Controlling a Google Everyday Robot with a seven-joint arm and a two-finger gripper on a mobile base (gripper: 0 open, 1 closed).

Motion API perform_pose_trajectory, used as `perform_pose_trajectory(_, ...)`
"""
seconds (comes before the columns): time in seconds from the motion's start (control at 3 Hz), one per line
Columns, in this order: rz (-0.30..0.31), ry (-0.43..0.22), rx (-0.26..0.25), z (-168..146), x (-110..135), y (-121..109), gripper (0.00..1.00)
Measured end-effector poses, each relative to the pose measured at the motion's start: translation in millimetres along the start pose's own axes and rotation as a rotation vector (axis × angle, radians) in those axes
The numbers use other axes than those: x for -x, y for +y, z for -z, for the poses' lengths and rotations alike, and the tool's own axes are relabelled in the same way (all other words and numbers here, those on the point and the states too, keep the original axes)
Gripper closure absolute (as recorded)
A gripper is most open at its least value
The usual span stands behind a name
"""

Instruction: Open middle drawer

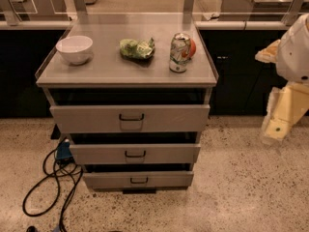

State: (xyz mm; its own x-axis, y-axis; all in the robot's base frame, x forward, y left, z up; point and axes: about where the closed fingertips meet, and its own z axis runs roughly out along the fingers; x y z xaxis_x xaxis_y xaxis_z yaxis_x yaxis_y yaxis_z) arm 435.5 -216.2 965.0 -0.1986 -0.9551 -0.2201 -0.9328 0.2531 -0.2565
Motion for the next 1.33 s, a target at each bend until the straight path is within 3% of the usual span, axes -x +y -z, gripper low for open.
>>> perform_pose_trajectory(0.33, 0.043, -0.09, 0.02, -41, -9, 28, 0.0)
perform_pose_trajectory(0.67, 0.043, -0.219, 0.074, -116, -28, 69, 0.0)
perform_pose_trajectory(1.0, -0.001, -0.299, 0.158, -218, -50, 120, 0.0)
perform_pose_trajectory(1.33, -0.087, -0.367, 0.26, -322, -71, 183, 0.0)
